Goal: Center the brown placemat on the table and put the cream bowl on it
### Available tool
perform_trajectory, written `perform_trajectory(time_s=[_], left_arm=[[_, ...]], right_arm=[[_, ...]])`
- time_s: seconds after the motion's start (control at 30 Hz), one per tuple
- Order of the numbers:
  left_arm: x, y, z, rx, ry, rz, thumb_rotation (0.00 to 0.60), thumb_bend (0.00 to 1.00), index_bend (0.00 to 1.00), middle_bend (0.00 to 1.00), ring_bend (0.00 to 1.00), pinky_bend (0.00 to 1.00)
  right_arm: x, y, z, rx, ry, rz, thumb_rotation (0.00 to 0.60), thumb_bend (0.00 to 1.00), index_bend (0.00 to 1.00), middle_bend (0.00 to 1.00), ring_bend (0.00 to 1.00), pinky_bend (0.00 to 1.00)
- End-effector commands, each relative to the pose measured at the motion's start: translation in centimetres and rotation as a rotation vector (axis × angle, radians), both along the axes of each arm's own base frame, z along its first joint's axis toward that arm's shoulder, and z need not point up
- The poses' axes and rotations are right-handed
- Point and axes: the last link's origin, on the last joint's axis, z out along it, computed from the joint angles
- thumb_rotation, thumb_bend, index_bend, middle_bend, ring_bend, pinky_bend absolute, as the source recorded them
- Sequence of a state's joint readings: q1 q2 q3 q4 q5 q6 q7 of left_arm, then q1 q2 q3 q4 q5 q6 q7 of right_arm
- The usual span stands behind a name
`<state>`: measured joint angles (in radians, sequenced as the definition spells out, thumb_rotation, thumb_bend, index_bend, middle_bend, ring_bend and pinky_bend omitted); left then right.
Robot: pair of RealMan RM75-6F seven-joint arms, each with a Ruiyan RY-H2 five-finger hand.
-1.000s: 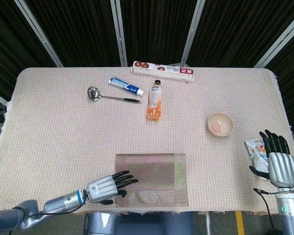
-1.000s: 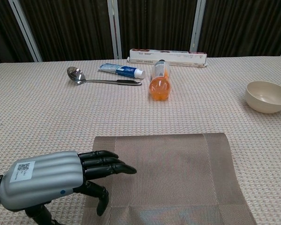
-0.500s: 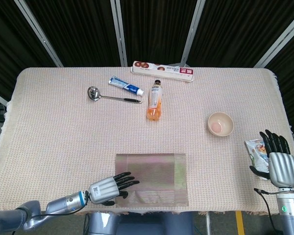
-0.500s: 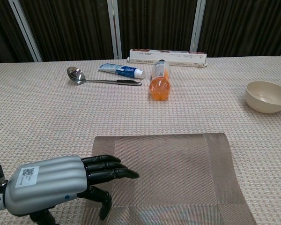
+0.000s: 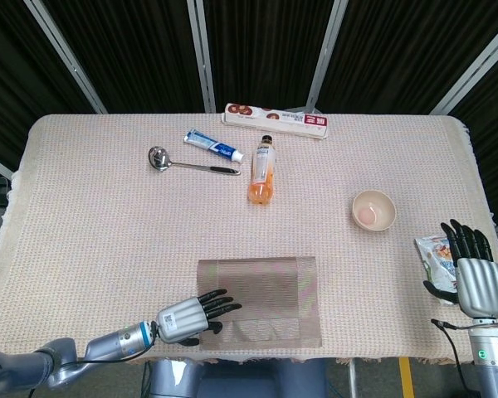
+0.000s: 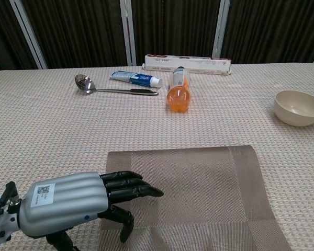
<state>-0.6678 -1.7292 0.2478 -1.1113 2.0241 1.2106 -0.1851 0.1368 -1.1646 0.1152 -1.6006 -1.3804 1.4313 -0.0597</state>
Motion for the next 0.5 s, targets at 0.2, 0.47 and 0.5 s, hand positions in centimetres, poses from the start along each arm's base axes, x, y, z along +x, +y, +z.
perform_trajectory(time_s=[0.2,0.47,0.5], left_arm=[[0.48,0.32,0.1,0.009,-0.011,0.003,0.6,0.15,0.46,0.0,0.0,0.0],[0.89,0.51,0.19,0.013,-0.017,0.0,0.6,0.15,0.46,0.0,0.0,0.0],[0.93,0.5,0.2,0.011,-0.017,0.001,0.6,0.15,0.46,0.0,0.0,0.0]], right_arm=[[-0.01,0.01,0.0,0.003,-0.001,-0.002,0.6,0.0,0.0,0.0,0.0,0.0],[0.0,0.02,-0.01,0.008,0.002,-0.004,0.6,0.0,0.0,0.0,0.0,0.0],[0.0,0.02,0.0,0.008,0.003,-0.004,0.6,0.0,0.0,0.0,0.0,0.0]])
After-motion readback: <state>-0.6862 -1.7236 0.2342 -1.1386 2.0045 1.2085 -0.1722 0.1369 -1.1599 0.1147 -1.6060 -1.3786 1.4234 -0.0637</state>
